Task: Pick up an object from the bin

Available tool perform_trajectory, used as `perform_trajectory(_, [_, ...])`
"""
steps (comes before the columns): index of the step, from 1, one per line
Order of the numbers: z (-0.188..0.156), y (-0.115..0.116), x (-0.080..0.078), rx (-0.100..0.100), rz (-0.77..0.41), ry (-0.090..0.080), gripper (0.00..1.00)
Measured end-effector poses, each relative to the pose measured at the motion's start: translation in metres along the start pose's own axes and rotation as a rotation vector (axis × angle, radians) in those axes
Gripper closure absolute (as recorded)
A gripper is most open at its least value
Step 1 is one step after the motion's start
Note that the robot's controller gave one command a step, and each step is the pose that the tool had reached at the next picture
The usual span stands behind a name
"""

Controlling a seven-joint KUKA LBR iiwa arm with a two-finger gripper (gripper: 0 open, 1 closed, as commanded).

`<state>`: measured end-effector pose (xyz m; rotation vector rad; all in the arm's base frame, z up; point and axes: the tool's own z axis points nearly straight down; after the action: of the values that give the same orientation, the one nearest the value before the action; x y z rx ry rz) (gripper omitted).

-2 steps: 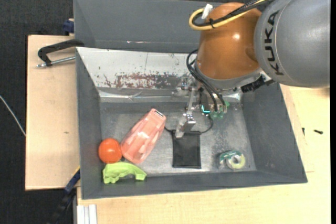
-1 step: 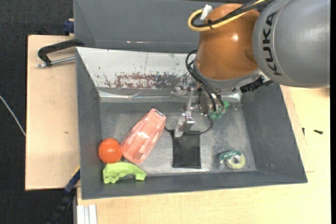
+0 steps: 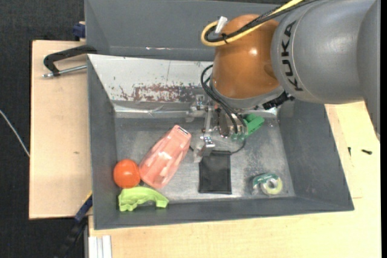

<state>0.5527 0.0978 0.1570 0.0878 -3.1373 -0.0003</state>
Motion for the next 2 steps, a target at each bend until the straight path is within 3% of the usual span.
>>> perform_trajectory(1, [0.013,0.012,-0.005,-0.001,-0.098,-0.015,0.00])
perform_trajectory(2, [0.065,0.030,-0.036,0.020,-0.126,0.049,1.00])
